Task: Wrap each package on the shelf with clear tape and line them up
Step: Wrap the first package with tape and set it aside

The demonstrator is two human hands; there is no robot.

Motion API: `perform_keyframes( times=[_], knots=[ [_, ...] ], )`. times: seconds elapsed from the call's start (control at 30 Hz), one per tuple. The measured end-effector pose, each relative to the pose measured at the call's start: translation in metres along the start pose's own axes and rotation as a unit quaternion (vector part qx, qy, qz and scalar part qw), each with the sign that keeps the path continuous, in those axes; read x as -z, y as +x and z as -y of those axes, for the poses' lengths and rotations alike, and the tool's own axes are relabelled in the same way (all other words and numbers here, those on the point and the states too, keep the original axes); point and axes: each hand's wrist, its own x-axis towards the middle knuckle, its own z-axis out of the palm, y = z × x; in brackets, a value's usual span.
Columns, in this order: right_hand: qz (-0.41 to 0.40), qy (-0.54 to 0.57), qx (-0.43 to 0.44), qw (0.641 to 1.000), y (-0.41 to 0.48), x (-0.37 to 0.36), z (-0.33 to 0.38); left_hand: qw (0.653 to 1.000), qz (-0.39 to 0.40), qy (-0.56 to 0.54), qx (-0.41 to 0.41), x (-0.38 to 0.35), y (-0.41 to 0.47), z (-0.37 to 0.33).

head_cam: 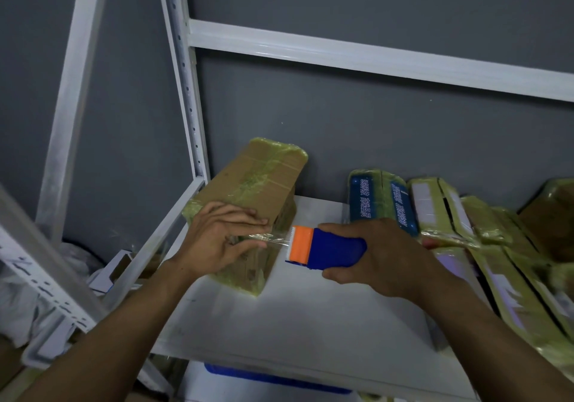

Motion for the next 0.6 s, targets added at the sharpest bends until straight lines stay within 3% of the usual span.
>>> perform_keyframes(
  times=[0.37, 0.6],
  knots=[
    [-0.010, -0.040, -0.034, 0.999, -0.008, 0.008, -0.015, 0.999, 0.003, -0.029, 0.017, 0.005, 0.004, -0.004],
    [-0.002, 0.024, -0.058, 0.998, 0.009, -0.022, -0.034, 0.998, -0.043, -0.039, 0.035, -0.012, -0.002, -0.006]
  ],
)
